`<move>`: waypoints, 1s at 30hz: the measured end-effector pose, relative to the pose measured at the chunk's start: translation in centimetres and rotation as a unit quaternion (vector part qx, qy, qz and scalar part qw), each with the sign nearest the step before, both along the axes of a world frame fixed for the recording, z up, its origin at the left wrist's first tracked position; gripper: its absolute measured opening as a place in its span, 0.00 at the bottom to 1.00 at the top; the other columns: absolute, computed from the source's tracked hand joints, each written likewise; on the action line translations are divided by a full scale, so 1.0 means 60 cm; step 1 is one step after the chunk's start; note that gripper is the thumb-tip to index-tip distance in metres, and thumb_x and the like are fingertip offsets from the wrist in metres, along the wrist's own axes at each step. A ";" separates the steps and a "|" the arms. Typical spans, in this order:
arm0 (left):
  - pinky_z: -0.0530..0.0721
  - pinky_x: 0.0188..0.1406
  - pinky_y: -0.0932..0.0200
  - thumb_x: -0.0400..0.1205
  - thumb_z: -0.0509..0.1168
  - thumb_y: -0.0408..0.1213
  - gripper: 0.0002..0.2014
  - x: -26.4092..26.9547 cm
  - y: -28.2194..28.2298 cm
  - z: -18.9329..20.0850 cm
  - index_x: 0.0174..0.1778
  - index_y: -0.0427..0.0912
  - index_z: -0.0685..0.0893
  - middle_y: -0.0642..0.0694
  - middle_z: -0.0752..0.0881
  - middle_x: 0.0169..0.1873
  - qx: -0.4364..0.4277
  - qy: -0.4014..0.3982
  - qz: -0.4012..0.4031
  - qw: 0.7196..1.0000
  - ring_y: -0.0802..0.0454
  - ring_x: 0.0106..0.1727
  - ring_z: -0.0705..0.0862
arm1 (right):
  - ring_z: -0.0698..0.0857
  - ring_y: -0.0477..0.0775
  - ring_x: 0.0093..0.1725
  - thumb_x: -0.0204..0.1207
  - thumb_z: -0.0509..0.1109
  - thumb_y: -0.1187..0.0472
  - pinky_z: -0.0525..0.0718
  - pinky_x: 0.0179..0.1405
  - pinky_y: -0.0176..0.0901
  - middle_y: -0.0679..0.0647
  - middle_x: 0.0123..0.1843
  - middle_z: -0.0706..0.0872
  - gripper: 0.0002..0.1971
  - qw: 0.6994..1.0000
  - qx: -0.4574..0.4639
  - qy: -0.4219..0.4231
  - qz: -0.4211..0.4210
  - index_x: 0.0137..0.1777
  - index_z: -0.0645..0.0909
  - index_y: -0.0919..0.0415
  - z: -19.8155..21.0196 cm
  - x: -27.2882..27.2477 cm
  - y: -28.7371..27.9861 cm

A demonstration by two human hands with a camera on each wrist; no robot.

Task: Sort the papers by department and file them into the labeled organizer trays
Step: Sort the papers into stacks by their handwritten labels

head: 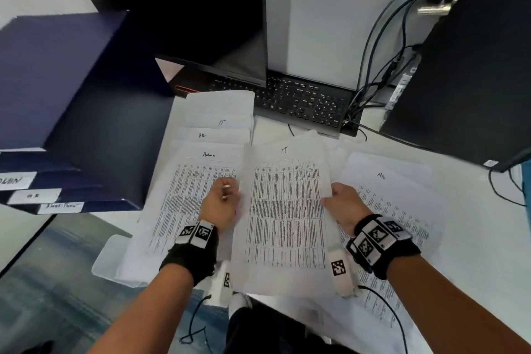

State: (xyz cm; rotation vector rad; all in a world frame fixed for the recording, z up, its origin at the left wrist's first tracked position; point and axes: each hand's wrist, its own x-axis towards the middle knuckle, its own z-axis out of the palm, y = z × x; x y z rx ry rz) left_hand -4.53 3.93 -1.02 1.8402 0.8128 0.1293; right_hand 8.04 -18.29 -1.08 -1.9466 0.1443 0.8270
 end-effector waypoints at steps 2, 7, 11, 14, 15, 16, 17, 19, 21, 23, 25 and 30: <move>0.80 0.34 0.59 0.80 0.66 0.34 0.09 -0.013 0.018 0.000 0.51 0.52 0.79 0.50 0.83 0.42 -0.059 0.019 -0.017 0.998 0.50 0.34 0.80 | 0.85 0.55 0.49 0.79 0.63 0.73 0.86 0.54 0.49 0.55 0.51 0.85 0.13 1.000 0.011 0.002 -0.003 0.58 0.80 0.60 -0.003 -0.002 0.020; 0.80 0.40 0.60 0.81 0.66 0.38 0.10 -0.017 0.065 0.005 0.57 0.46 0.80 0.48 0.84 0.51 0.003 0.083 -0.063 0.995 0.50 0.42 0.83 | 0.84 0.55 0.41 0.75 0.61 0.75 0.83 0.37 0.42 0.57 0.44 0.86 0.10 0.998 -0.017 -0.040 -0.052 0.45 0.81 0.62 -0.004 0.010 0.060; 0.77 0.42 0.60 0.82 0.61 0.35 0.07 0.026 0.124 0.008 0.53 0.42 0.81 0.45 0.85 0.53 0.159 0.151 -0.074 0.973 0.48 0.47 0.82 | 0.79 0.55 0.51 0.71 0.57 0.73 0.75 0.48 0.40 0.56 0.51 0.79 0.14 0.990 -0.103 -0.081 -0.046 0.52 0.74 0.58 -0.015 0.043 0.070; 0.81 0.44 0.56 0.82 0.58 0.36 0.09 0.078 0.151 0.006 0.51 0.40 0.82 0.39 0.84 0.56 0.227 0.222 -0.102 0.943 0.44 0.48 0.83 | 0.80 0.62 0.63 0.76 0.59 0.69 0.77 0.57 0.44 0.60 0.65 0.80 0.20 0.974 -0.197 -0.106 -0.035 0.69 0.73 0.67 -0.009 0.056 0.071; 0.83 0.49 0.54 0.82 0.58 0.39 0.12 0.094 0.150 0.004 0.54 0.38 0.81 0.37 0.83 0.57 0.247 0.246 -0.120 0.930 0.41 0.52 0.83 | 0.80 0.64 0.65 0.77 0.59 0.69 0.77 0.55 0.43 0.63 0.66 0.80 0.21 0.968 -0.219 -0.117 -0.034 0.70 0.72 0.69 -0.006 0.058 0.070; 0.83 0.55 0.51 0.82 0.59 0.44 0.15 0.107 0.144 0.003 0.57 0.37 0.80 0.35 0.81 0.59 0.263 0.269 -0.138 0.916 0.39 0.56 0.82 | 0.80 0.65 0.63 0.78 0.58 0.69 0.75 0.51 0.42 0.65 0.65 0.80 0.19 0.964 -0.234 -0.120 -0.034 0.69 0.72 0.70 -0.004 0.060 0.067; 0.81 0.60 0.47 0.80 0.60 0.49 0.21 0.117 0.135 0.001 0.62 0.37 0.79 0.35 0.78 0.62 0.275 0.289 -0.153 0.904 0.37 0.61 0.79 | 0.81 0.64 0.60 0.78 0.58 0.70 0.74 0.48 0.42 0.65 0.64 0.81 0.18 0.961 -0.246 -0.123 -0.034 0.67 0.72 0.71 -0.004 0.062 0.064; 0.77 0.65 0.41 0.75 0.61 0.61 0.34 0.129 0.109 -0.007 0.69 0.39 0.71 0.36 0.73 0.67 0.276 0.318 -0.165 0.892 0.35 0.68 0.73 | 0.79 0.61 0.51 0.76 0.59 0.70 0.73 0.45 0.41 0.66 0.61 0.82 0.17 0.958 -0.262 -0.111 -0.025 0.65 0.73 0.72 -0.009 0.064 0.057; 0.76 0.64 0.36 0.69 0.63 0.68 0.44 0.135 0.082 -0.014 0.73 0.40 0.64 0.36 0.69 0.69 0.288 0.331 -0.157 0.885 0.34 0.70 0.69 | 0.79 0.60 0.52 0.75 0.60 0.69 0.77 0.47 0.44 0.66 0.63 0.81 0.19 0.960 -0.263 -0.091 -0.015 0.66 0.73 0.73 -0.017 0.070 0.051; 0.77 0.61 0.36 0.68 0.65 0.68 0.46 0.141 0.067 -0.021 0.73 0.41 0.62 0.37 0.68 0.69 0.323 0.355 -0.165 0.862 0.36 0.70 0.69 | 0.81 0.64 0.59 0.74 0.61 0.69 0.78 0.52 0.46 0.66 0.65 0.80 0.21 0.962 -0.262 -0.072 -0.009 0.68 0.73 0.74 -0.023 0.079 0.043; 0.77 0.60 0.38 0.72 0.65 0.63 0.41 0.149 0.066 -0.024 0.73 0.40 0.62 0.39 0.68 0.67 0.331 0.374 -0.165 0.851 0.38 0.69 0.69 | 0.82 0.62 0.49 0.73 0.62 0.70 0.81 0.45 0.45 0.66 0.59 0.81 0.17 0.965 -0.255 -0.057 -0.010 0.62 0.75 0.73 -0.025 0.087 0.040; 0.72 0.67 0.46 0.82 0.56 0.48 0.25 0.161 0.087 -0.011 0.71 0.37 0.70 0.37 0.71 0.67 0.300 0.391 -0.181 0.851 0.38 0.68 0.72 | 0.79 0.68 0.65 0.79 0.61 0.66 0.78 0.61 0.51 0.70 0.66 0.80 0.19 0.961 -0.270 -0.052 0.024 0.68 0.75 0.73 -0.027 0.097 0.039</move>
